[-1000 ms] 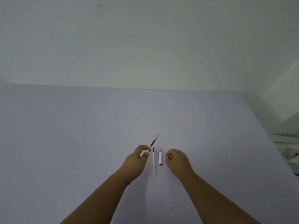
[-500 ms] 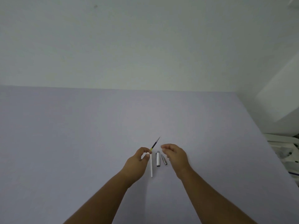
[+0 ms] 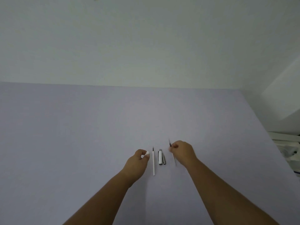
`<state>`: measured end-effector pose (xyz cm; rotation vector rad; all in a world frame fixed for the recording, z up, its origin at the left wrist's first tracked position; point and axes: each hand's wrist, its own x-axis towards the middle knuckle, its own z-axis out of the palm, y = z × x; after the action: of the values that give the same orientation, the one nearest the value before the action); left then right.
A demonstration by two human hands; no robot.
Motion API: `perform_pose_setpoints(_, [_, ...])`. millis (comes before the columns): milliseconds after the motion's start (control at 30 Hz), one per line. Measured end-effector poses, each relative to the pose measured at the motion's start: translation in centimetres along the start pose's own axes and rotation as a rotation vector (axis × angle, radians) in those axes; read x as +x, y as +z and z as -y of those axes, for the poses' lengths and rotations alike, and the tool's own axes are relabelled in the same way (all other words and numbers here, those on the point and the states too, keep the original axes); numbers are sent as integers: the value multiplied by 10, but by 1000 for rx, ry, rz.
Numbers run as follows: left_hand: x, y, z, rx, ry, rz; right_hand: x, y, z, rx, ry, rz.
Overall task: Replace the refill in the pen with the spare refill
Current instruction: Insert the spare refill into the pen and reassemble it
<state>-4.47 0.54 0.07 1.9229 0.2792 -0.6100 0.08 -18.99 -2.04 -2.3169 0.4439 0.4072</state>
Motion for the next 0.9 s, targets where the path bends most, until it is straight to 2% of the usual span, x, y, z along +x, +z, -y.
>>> perform_pose_setpoints(67, [1, 0, 3, -25, -12, -3, -3, 9, -7, -76, -16, 25])
perform_pose_setpoints(567, [4, -7, 6, -36, -10, 1, -10, 23, -13, 5, -17, -75])
perform_pose_setpoints(700, [4, -10, 7, -29, 4, -17, -12, 25, -3, -50, -112, -124])
perform_pose_setpoints(800, [5, -13, 8, 2, 10, -66, -16, 36, 15, -173, -240, -70])
perform_pose_setpoints(900, [5, -17, 12, 24, 22, -143, -18, 53, 33, -478, -324, -61])
